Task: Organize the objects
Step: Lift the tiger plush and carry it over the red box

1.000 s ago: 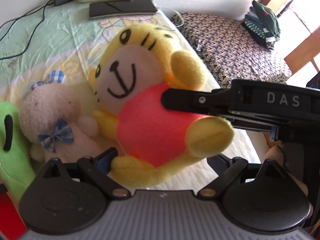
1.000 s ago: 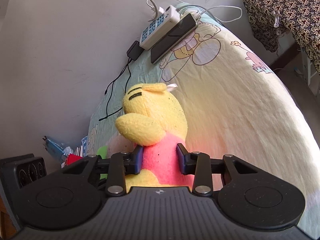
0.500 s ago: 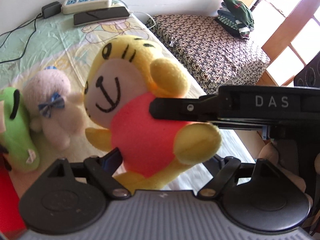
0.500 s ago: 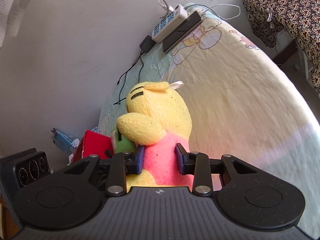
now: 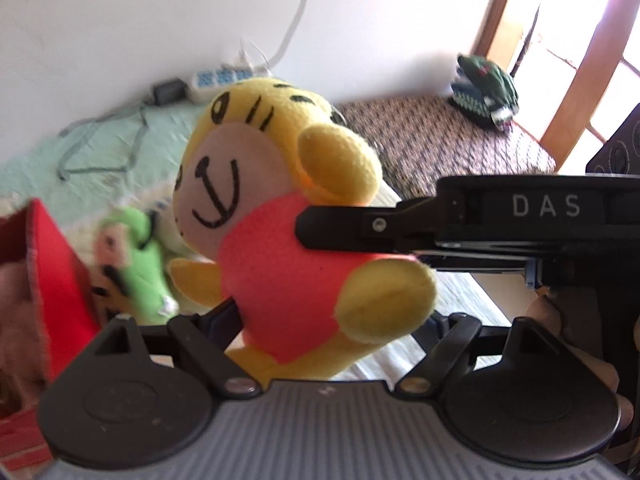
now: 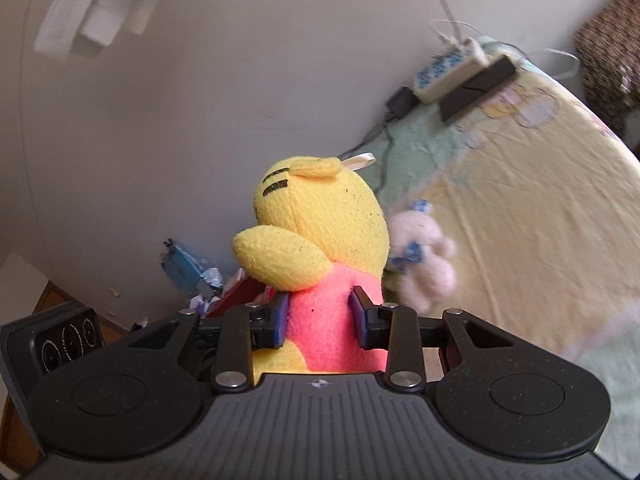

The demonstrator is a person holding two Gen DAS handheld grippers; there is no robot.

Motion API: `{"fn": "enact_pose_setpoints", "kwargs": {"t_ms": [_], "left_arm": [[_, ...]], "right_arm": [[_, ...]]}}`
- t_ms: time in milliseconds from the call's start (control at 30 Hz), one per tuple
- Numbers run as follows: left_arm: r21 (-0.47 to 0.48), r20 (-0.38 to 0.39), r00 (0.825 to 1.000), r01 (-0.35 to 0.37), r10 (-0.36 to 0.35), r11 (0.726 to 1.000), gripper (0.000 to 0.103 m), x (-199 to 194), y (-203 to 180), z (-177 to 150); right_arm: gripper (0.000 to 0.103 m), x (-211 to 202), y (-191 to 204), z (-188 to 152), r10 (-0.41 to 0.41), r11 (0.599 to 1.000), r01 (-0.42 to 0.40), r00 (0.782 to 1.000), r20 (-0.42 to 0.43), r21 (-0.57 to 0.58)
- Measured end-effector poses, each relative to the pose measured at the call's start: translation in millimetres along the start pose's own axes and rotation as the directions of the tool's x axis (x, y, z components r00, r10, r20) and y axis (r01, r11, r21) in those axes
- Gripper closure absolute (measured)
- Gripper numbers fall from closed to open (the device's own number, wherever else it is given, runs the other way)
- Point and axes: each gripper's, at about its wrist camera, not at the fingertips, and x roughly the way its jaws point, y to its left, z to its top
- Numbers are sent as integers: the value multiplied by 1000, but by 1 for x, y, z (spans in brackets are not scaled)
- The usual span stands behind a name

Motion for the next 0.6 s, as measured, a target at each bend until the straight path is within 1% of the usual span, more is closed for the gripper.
{"fn": "enact_pose_setpoints", "kwargs": {"t_ms": [133, 333, 433, 600], "left_arm": [[-3, 65, 997, -34, 35, 999, 19, -31, 27, -3], [-47, 125, 988, -86, 91, 995, 19, -74, 80, -13], [-66, 139, 982, -124, 132, 990, 19, -93, 106, -21], [-111, 131, 973, -177, 191, 978, 19, -114, 156, -36]], "right_arm": [[69, 18, 29, 0, 39, 999, -39, 999, 6, -33], [69, 59, 77, -12, 101, 991, -102, 995, -15, -88], [69, 85, 97, -22, 129, 986, -132, 991, -36, -99], [69, 132, 124, -40, 157, 980, -166, 984, -83, -110]]}}
